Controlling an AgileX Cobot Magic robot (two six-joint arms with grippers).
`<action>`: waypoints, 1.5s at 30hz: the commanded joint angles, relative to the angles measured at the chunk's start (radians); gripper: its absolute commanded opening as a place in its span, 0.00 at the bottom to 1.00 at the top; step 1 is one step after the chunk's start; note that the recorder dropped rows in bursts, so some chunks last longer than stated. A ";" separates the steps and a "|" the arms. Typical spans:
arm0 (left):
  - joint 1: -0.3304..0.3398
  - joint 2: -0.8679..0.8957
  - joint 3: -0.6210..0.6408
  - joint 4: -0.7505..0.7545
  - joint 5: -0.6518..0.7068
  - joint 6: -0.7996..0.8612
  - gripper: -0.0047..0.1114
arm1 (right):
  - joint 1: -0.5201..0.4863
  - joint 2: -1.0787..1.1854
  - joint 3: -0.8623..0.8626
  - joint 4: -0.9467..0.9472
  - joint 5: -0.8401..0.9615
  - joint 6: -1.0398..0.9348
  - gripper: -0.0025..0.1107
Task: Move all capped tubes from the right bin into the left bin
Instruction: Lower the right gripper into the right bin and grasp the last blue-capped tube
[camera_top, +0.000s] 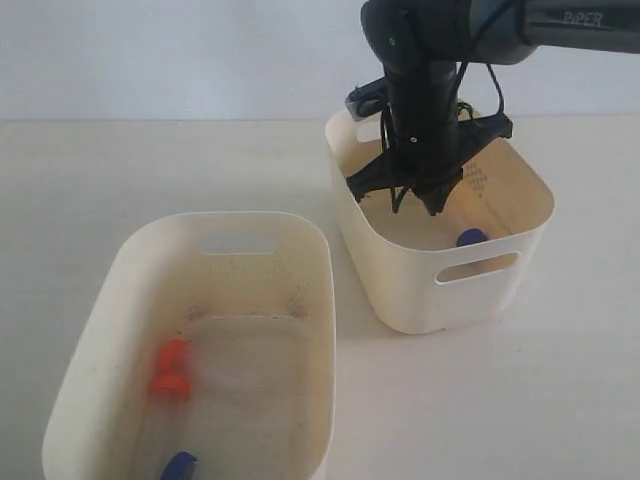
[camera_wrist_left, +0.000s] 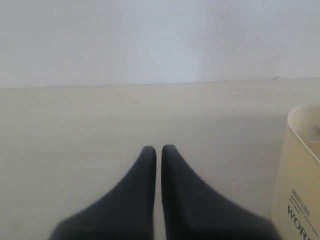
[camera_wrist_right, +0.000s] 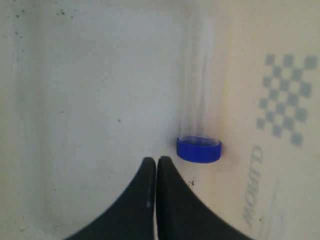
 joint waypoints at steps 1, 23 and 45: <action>0.001 -0.003 -0.003 0.002 -0.005 -0.008 0.08 | 0.006 0.014 -0.004 -0.001 0.011 0.001 0.02; 0.001 -0.003 -0.003 0.002 -0.005 -0.008 0.08 | 0.006 0.109 -0.004 -0.015 0.016 -0.019 0.95; 0.001 -0.003 -0.003 0.002 -0.005 -0.008 0.08 | -0.041 0.200 -0.004 0.012 -0.077 -0.053 0.95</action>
